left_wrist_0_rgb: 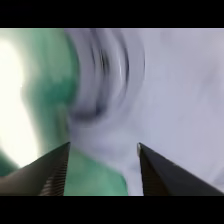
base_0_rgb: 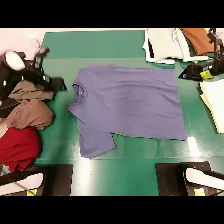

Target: Fold the shirts.

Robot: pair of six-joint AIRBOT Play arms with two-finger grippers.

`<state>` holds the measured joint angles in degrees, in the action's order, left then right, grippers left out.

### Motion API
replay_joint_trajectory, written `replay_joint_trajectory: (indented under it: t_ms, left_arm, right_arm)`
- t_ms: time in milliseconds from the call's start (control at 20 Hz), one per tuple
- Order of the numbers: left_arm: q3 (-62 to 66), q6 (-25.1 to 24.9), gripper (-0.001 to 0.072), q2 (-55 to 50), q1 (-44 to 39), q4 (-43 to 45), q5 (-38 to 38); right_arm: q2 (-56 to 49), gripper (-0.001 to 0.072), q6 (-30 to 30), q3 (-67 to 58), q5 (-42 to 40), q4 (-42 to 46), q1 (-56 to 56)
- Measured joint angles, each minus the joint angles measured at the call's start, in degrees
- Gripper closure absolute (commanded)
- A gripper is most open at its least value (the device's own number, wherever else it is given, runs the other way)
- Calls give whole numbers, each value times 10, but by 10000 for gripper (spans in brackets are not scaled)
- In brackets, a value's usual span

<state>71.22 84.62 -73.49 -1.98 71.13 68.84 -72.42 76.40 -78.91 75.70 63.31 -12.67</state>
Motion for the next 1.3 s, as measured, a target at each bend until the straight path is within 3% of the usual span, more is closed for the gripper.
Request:
replay_joint_trajectory:
  t_ms: [250, 600, 700, 950, 1050, 1300]
  left_arm:
    - [-234, -7, 201, 93, -26, -73, -59]
    - [-355, -11, 230, 113, -110, -124, -153]
    - [-361, -8, 671, 112, -122, -128, -160]
    - [-320, -6, 682, 129, -131, -127, -151]
    - [-298, -6, 682, 137, -132, -126, -144]
    - [-272, -7, 682, 144, -133, -123, -136]
  right_arm:
    - [73, 357, -7, 94, -32, -6, 27]
    - [97, 357, -9, 118, -36, -14, 37]
    - [99, 357, -9, 120, -28, -17, 26]
    - [100, 355, -10, 174, 19, 2, -52]
    - [100, 199, -10, 223, 34, 33, -103]
    - [100, 206, -18, 351, 47, 72, -250]
